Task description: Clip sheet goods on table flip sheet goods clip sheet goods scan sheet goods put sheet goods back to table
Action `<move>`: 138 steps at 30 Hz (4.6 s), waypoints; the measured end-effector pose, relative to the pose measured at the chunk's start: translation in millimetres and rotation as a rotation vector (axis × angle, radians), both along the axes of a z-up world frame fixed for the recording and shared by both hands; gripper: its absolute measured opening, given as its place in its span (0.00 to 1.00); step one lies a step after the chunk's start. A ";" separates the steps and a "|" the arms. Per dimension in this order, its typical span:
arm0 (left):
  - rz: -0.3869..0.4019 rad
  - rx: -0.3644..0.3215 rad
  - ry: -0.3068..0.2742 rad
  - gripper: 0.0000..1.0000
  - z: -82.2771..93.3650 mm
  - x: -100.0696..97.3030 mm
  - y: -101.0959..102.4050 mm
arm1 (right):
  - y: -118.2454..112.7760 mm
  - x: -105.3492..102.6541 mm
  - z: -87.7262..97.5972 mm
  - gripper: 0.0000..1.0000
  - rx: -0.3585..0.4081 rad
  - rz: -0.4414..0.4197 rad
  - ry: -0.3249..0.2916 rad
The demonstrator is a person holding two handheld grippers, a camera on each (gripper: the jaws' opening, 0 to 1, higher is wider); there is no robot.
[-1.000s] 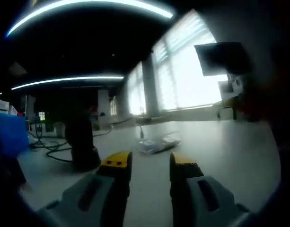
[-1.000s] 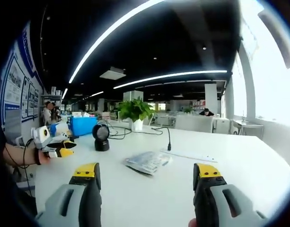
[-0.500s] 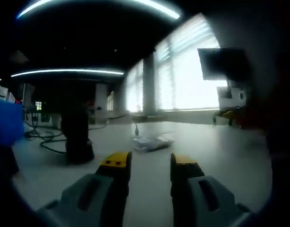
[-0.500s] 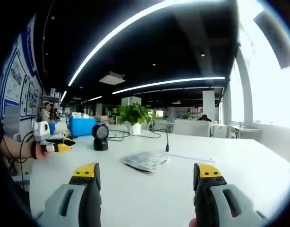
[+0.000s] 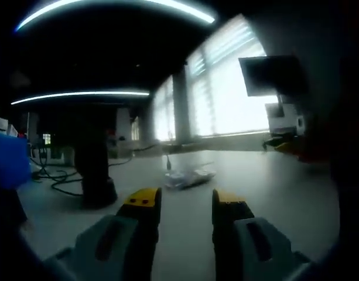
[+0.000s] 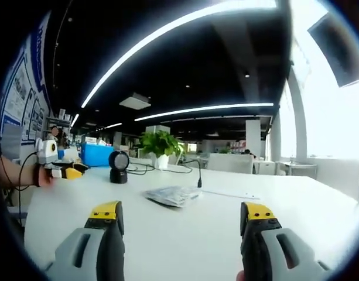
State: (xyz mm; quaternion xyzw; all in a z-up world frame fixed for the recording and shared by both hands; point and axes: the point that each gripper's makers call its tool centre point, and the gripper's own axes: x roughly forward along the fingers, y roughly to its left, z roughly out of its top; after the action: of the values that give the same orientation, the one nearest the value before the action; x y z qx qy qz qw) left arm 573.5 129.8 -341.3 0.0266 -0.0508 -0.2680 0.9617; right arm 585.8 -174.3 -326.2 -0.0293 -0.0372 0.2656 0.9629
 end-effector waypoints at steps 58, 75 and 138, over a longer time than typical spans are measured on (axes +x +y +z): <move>0.036 0.027 0.003 0.28 -4.6 1.0 3.7 | -41.5 6.7 1.2 0.71 0.064 -0.116 -0.097; 0.036 0.038 0.003 0.27 -5.1 1.1 3.0 | -41.8 2.4 6.0 0.70 0.085 -0.121 -0.110; 0.045 0.023 0.004 0.28 -3.1 2.6 6.5 | -39.9 3.1 3.6 0.66 0.075 -0.101 -0.100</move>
State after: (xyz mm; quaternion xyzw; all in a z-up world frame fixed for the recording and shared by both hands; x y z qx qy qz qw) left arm 576.0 136.3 -344.4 0.0382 -0.0452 -0.2468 0.9672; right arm 588.9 -214.2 -322.6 -0.0083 -0.0939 0.2134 0.9724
